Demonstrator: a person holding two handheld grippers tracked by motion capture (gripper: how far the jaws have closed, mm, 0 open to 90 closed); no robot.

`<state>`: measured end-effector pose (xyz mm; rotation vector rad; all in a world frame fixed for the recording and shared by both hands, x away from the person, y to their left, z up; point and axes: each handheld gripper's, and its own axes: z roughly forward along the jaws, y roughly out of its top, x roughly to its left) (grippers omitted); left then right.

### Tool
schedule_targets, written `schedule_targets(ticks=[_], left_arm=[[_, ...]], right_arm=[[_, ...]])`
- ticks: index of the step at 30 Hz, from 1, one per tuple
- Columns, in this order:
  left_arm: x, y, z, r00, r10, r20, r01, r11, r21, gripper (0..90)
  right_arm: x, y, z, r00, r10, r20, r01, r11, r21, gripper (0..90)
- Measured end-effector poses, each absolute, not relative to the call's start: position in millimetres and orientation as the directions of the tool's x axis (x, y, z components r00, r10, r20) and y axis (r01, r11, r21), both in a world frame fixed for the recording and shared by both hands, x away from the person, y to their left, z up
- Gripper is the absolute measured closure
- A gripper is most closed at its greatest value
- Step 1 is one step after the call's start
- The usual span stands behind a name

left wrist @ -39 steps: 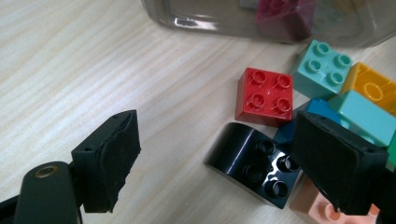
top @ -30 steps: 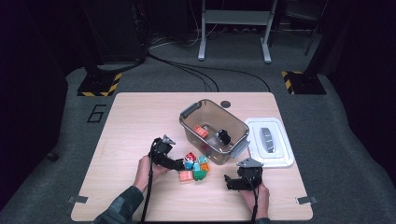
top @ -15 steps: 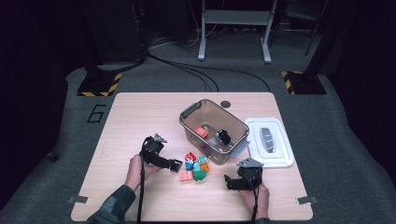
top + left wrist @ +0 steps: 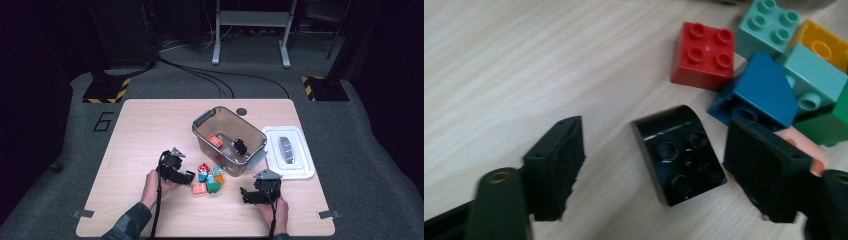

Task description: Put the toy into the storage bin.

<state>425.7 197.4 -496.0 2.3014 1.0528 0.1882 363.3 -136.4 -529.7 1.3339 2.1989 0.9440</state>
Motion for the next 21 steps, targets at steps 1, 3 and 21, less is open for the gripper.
schedule_targets(ticks=[1,3,21], left_arm=[[425,198,-498,0.674,0.727,-0.129,0.648,-0.499,0.576,32.3],[425,201,-498,0.68,0.721,-0.132,0.646,-0.504,0.573,46.4],[439,193,-498,0.7,0.713,-0.051,0.628,-0.579,0.52,58.0]], right_arm=[[363,-136,-530,-0.465,0.885,0.008,0.616,0.317,0.722,2.6],[363,-136,-530,-0.465,0.885,0.008,0.616,0.317,0.722,2.6],[363,-136,-530,-0.463,0.886,0.008,0.616,0.315,0.722,2.9]])
